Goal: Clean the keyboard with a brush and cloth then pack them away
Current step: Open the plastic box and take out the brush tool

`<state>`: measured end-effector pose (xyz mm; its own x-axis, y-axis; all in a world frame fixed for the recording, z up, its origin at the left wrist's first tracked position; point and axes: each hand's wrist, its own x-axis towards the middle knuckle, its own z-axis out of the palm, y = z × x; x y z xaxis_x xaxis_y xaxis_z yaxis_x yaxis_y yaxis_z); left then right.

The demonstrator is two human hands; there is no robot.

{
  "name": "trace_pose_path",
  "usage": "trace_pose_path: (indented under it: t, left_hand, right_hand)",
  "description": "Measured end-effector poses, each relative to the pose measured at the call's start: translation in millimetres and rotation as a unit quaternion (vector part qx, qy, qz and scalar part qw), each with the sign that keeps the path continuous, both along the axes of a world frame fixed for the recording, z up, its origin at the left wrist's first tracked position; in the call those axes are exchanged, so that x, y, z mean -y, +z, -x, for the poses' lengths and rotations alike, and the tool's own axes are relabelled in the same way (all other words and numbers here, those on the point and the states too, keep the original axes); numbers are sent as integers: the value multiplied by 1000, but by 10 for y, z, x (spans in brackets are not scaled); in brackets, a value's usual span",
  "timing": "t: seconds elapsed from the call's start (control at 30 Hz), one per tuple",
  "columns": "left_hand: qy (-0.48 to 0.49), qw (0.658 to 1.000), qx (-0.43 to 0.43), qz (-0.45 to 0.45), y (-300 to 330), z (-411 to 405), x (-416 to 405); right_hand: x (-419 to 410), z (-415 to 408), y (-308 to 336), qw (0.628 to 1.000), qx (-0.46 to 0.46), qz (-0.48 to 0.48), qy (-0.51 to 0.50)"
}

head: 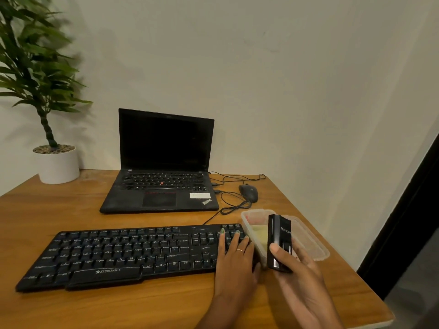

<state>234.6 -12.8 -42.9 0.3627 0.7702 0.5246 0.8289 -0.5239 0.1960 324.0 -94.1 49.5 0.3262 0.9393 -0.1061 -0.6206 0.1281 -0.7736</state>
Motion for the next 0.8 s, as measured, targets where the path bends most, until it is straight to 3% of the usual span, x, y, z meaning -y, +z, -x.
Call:
trace_pose_path:
  t: [0.3,0.6,0.8]
  left_hand:
    - [28,999,-43,-1,46,382,-147]
    - [19,1000,19,-14,-17,874,-72]
    - [11,997,67,-23,-17,902,-54]
  right_hand:
    - [94,158,-26,997,-44,23,55]
    - [-67,404,-225,992,63,20,109]
    - [-197,553,-549,978,210,3,19]
